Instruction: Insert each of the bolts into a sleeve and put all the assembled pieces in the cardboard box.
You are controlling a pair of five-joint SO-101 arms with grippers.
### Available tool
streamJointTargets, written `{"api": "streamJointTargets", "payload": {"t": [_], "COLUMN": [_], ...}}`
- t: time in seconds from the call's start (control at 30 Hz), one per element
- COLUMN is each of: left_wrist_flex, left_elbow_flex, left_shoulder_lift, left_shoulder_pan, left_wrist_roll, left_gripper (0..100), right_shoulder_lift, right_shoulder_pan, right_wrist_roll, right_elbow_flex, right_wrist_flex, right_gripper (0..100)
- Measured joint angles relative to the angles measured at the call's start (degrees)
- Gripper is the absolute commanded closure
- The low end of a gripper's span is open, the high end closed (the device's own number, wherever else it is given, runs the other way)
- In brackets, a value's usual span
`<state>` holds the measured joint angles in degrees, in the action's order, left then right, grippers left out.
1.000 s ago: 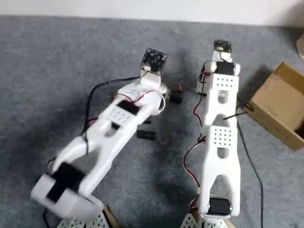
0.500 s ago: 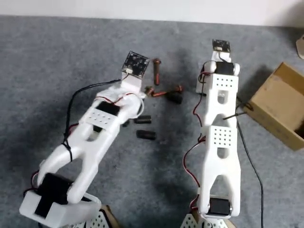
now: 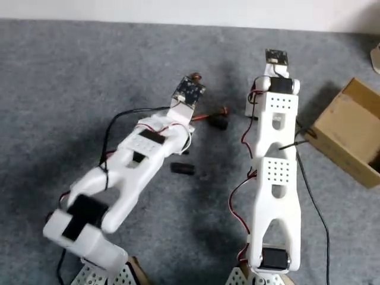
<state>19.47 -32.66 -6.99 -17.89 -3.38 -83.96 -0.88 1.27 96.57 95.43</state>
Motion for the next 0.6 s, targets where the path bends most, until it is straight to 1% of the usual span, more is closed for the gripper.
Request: {"api": "streamJointTargets", "payload": {"t": [0.2,0.3,0.43,0.6], "left_wrist_flex": [0.00,0.00,0.00,0.00], "left_elbow_flex": [2.46,3.78,4.13,5.27], "left_shoulder_lift": [-3.43,-3.43,-3.43,-6.07], "left_shoulder_pan": [-0.18,-0.09,-0.09,-0.09], "left_wrist_roll": [0.18,0.09,-2.37,-2.64], "left_gripper": [89,87,86,86], "right_shoulder_lift": [0.00,0.00,0.00,0.00], "right_shoulder_pan": [0.00,0.00,0.00,0.00], "right_wrist_roll": [0.00,0.00,0.26,0.35], "right_elbow_flex": [0.00,0.00,0.00,0.00], "right_wrist_flex": [0.00,0.00,0.00,0.00], "right_gripper": [99.1,99.1,99.1,99.1]}}
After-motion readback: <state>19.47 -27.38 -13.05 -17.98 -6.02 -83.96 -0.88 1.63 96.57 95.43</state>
